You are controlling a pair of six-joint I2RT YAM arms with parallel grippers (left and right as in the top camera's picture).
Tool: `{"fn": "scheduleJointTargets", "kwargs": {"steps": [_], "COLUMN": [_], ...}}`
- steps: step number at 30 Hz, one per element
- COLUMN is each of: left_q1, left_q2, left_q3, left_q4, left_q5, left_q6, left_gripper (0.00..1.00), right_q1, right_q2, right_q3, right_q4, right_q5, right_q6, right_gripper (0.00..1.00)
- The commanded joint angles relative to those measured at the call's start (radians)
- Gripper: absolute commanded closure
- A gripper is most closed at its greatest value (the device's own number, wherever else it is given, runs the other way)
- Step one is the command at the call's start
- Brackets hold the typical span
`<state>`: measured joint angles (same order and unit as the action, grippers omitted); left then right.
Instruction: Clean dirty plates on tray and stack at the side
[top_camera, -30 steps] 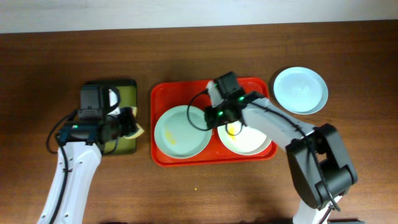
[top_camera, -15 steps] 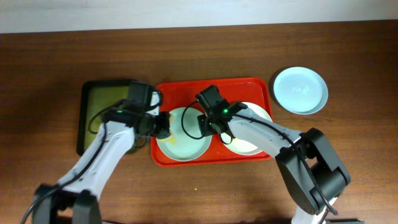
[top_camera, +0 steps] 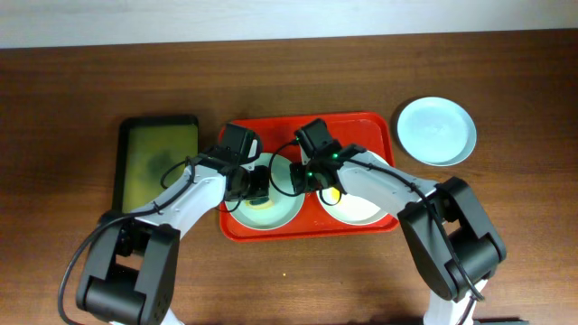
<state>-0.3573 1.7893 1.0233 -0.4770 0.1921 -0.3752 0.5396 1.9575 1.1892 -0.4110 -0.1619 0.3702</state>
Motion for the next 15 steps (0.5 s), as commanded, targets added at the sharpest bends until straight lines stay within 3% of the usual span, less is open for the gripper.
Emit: {"fn": "scheduleJointTargets", "kwargs": {"steps": [1,8,15], "left_q1": [-0.012,-0.071,-0.109], "left_q2": [0.015,0.019,0.052], "left_q3": [0.005,0.005,0.005], "left_q4": [0.02,0.023,-0.101], "left_q5": [0.01,-0.119,-0.476], "left_q6": [-0.032,-0.032,-0.032], "left_gripper": [1.0,1.0,1.0], "right_q1": [-0.004,-0.005,-0.005], "right_q2": [0.077,0.078,0.078], "right_q3": [-0.013,-0.013,-0.013], "right_q4": [-0.004,-0.004,-0.004], "right_q5": [-0.041,-0.013,0.031], "right_q6": [0.009,0.009,0.009], "right_gripper": [0.96,0.96,0.96]}}
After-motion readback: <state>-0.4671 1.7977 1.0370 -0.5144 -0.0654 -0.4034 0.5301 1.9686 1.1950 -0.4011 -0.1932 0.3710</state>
